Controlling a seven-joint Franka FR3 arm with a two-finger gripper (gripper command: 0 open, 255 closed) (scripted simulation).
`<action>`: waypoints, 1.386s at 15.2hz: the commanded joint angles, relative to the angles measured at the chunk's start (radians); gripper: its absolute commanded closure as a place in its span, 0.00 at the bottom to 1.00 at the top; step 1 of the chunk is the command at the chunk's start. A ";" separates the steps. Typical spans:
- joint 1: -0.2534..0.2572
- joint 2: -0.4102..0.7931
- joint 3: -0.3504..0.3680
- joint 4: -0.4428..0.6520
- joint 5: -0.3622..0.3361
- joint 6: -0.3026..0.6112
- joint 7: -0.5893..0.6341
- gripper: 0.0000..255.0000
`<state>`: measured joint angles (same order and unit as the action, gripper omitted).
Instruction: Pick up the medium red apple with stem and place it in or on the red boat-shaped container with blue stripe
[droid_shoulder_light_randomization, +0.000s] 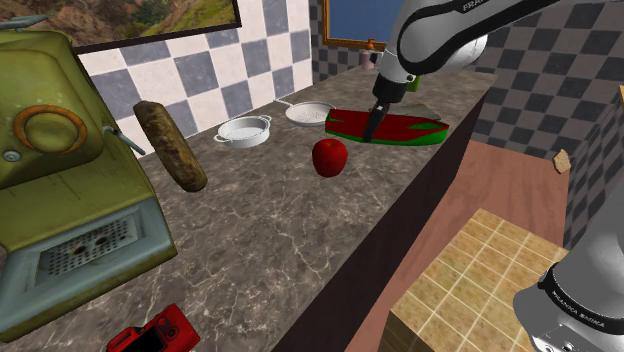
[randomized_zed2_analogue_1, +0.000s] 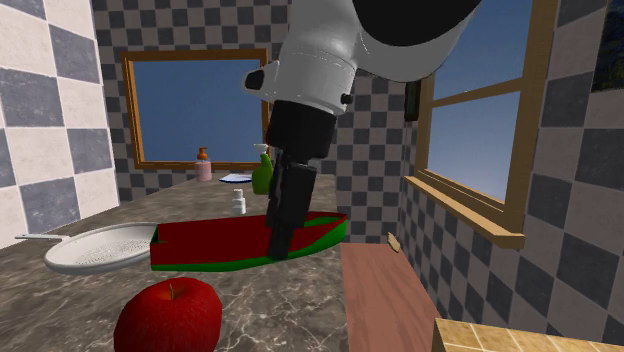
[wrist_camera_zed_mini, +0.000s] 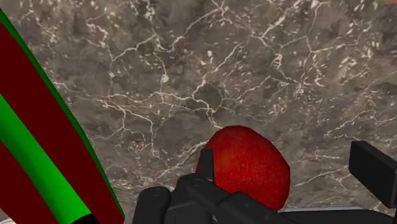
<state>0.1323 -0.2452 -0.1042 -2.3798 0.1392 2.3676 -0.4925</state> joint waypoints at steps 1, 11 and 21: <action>0.017 0.066 -0.005 0.044 0.028 0.064 -0.046 0.00; 0.056 0.282 0.003 0.174 0.153 0.251 -0.197 0.00; 0.058 0.327 0.009 0.183 0.174 0.286 -0.212 0.00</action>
<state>0.1906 0.0812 -0.0953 -2.1971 0.3132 2.6534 -0.7043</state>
